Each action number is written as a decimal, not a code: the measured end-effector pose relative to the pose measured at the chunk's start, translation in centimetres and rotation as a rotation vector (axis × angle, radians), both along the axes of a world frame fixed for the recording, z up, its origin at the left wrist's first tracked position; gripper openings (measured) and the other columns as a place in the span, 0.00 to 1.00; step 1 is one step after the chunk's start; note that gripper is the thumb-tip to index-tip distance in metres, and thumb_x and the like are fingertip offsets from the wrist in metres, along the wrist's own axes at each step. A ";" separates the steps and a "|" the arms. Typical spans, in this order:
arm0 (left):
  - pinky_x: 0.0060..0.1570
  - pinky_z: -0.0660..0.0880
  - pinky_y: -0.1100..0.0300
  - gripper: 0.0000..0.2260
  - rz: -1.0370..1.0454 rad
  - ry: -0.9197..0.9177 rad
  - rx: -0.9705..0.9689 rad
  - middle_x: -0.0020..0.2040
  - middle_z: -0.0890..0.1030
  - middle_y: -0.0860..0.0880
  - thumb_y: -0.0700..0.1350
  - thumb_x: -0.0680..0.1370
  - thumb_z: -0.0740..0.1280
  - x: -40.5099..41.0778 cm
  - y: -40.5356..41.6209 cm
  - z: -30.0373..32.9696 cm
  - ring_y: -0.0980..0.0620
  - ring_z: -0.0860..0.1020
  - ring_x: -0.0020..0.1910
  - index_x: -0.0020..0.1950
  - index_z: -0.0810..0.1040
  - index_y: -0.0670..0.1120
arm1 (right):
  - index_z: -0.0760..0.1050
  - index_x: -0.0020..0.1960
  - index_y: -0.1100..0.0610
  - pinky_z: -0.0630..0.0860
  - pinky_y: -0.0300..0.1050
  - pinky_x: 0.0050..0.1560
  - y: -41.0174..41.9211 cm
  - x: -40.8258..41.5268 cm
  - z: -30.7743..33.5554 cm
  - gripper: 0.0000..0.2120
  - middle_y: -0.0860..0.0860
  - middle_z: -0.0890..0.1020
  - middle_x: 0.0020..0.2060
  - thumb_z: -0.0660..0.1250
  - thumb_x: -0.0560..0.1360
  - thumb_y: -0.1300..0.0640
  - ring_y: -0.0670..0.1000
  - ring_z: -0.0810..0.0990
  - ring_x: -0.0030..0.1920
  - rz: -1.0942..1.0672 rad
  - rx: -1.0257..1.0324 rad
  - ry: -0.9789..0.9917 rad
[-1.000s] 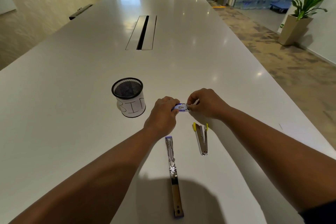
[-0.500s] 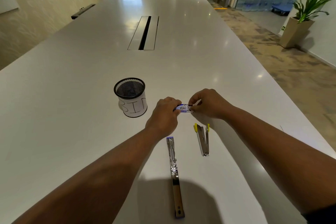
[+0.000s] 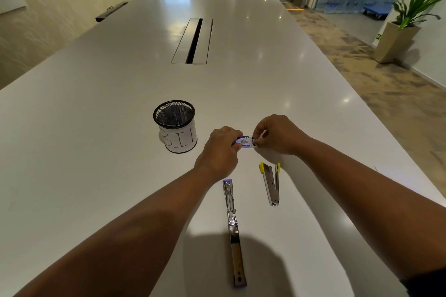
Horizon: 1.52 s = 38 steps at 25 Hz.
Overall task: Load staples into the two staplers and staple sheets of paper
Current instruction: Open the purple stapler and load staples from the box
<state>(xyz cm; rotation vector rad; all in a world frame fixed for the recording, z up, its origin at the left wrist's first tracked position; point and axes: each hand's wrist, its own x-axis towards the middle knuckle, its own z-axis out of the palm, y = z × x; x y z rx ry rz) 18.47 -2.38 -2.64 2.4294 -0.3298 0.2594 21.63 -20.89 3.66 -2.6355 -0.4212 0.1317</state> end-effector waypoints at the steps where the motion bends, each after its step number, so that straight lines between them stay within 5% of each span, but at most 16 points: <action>1: 0.53 0.67 0.60 0.13 0.000 -0.002 0.002 0.59 0.79 0.47 0.42 0.82 0.65 0.0 0.0 0.0 0.55 0.68 0.54 0.67 0.79 0.47 | 0.86 0.44 0.56 0.82 0.53 0.49 0.1 0.0 0.0 0.02 0.52 0.86 0.45 0.76 0.71 0.58 0.53 0.83 0.47 0.001 -0.002 0.011; 11: 0.50 0.67 0.61 0.13 0.003 -0.006 0.005 0.58 0.80 0.46 0.43 0.83 0.65 -0.3 -0.1 0.4 0.54 0.69 0.53 0.66 0.79 0.46 | 0.83 0.41 0.53 0.76 0.45 0.42 -0.3 -0.4 0.3 0.06 0.48 0.84 0.44 0.79 0.69 0.53 0.47 0.78 0.40 0.003 0.086 -0.034; 18: 0.53 0.69 0.57 0.12 -0.019 0.002 -0.011 0.58 0.79 0.48 0.42 0.82 0.65 -0.2 0.1 0.4 0.49 0.72 0.56 0.65 0.80 0.47 | 0.85 0.40 0.47 0.67 0.30 0.48 -0.2 -2.5 -0.6 0.07 0.46 0.74 0.63 0.78 0.66 0.58 0.44 0.74 0.59 0.152 0.106 0.102; 22: 0.54 0.70 0.56 0.12 -0.018 0.005 -0.021 0.58 0.79 0.48 0.42 0.82 0.65 -0.3 0.1 0.4 0.49 0.72 0.57 0.64 0.80 0.47 | 0.85 0.50 0.49 0.69 0.33 0.51 -0.6 -2.4 -0.7 0.10 0.47 0.75 0.63 0.78 0.69 0.56 0.46 0.75 0.60 0.132 0.140 0.098; 26: 0.55 0.68 0.58 0.12 -0.008 0.023 -0.023 0.58 0.79 0.49 0.42 0.82 0.64 -0.2 0.0 0.2 0.51 0.71 0.57 0.65 0.79 0.47 | 0.79 0.61 0.53 0.76 0.44 0.52 -1.3 -1.5 -1.3 0.12 0.52 0.81 0.55 0.68 0.77 0.59 0.53 0.80 0.54 -0.190 0.291 0.046; 28: 0.54 0.68 0.59 0.13 -0.008 0.023 -0.026 0.59 0.79 0.48 0.43 0.83 0.64 -0.2 0.0 0.2 0.52 0.71 0.56 0.66 0.79 0.47 | 0.78 0.60 0.53 0.79 0.50 0.56 -1.2 -1.1 -2.0 0.11 0.53 0.82 0.55 0.66 0.79 0.59 0.55 0.81 0.54 -0.265 0.303 0.128; 38: 0.53 0.68 0.60 0.14 -0.007 0.002 -0.030 0.62 0.80 0.47 0.44 0.83 0.64 -0.2 -0.1 0.2 0.55 0.68 0.55 0.68 0.78 0.46 | 0.78 0.56 0.51 0.80 0.50 0.50 0.0 -0.6 -2.4 0.12 0.53 0.83 0.48 0.73 0.73 0.57 0.52 0.83 0.46 -0.333 0.377 0.156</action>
